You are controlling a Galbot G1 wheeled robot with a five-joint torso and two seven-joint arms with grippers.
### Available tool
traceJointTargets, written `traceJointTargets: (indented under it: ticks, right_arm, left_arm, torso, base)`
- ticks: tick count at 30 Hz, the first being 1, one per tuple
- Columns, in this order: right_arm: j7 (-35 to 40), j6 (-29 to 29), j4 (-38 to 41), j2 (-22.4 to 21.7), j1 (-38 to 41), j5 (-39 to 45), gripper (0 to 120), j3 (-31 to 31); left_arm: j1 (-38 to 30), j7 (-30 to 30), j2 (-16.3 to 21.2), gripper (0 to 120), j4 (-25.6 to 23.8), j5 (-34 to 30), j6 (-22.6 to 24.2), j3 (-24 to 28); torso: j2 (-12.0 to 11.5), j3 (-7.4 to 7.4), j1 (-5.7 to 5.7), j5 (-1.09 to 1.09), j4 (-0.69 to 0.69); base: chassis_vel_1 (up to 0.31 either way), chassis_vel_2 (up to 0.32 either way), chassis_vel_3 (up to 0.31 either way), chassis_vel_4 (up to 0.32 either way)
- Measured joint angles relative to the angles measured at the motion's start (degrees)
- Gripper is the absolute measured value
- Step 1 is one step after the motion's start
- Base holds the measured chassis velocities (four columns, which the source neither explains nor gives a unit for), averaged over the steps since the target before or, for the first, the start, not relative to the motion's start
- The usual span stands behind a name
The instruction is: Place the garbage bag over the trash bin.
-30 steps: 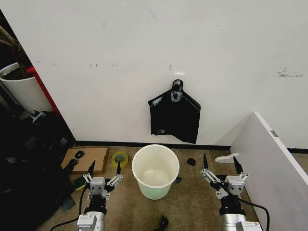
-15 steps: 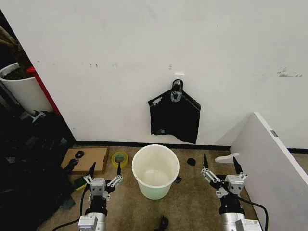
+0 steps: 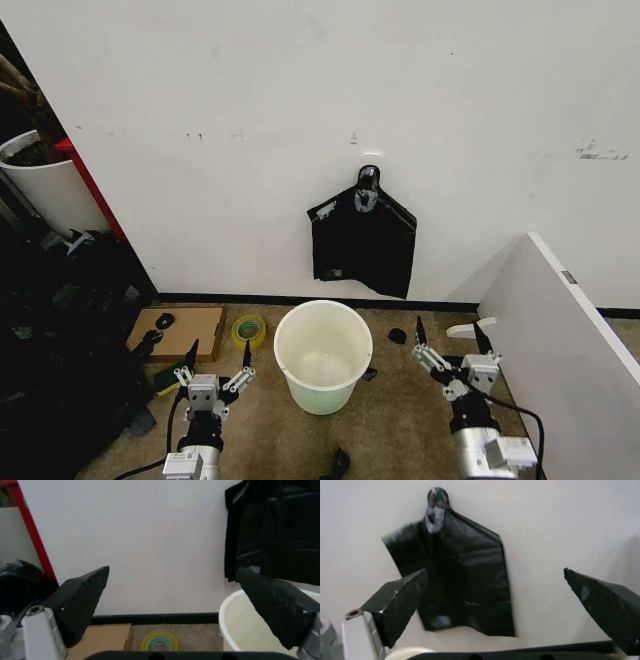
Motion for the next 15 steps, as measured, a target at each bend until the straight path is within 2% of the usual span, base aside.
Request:
traceJointTargets:
  ticks: [1, 2, 5, 7, 15]
  right_arm:
    - [0.0, 0.0, 0.0, 0.0, 0.0, 0.0, 100, 0.0]
    - [-0.5, -1.1, -0.1, -0.9, 1.5, 3.9, 100, 0.0]
    - [-2.8, -4.4, -0.8, -3.9, 8.7, 24.4, 100, -0.6]
    - [-3.4, -5.9, -2.9, -5.2, 12.5, 31.9, 100, -1.2]
    - [-5.0, -12.0, -11.4, -8.4, 23.4, 46.1, 100, -6.3]
  left_arm:
    - [0.0, 0.0, 0.0, 100, 0.0, 0.0, 0.0, 0.0]
    - [-0.2, 0.1, 0.5, 100, 0.3, -0.2, 0.0, 0.0]
    - [-2.3, 1.4, 1.6, 100, 1.9, -2.3, -0.8, 0.7]
    - [-3.1, 1.7, 1.0, 100, 2.6, -2.8, -1.3, 0.8]
    - [-2.2, 2.0, -0.3, 100, 2.9, -1.7, -2.4, -0.3]
  torso:
    - [0.0, 0.0, 0.0, 0.0, 0.0]
    - [0.0, 0.0, 0.0, 0.0, 0.0]
    - [0.0, 0.0, 0.0, -0.02, 0.01]
    - [0.0, 0.01, 0.0, -0.03, -0.03]
    - [0.0, 0.01, 0.0, -0.01, -0.01]
  base:
    - [0.0, 0.0, 0.0, 0.0]
    - [0.0, 0.0, 0.0, 0.0]
    - [0.0, 0.0, 0.0, 0.0]
    - [0.0, 0.0, 0.0, 0.0]
    - [0.0, 0.0, 0.0, 0.0]
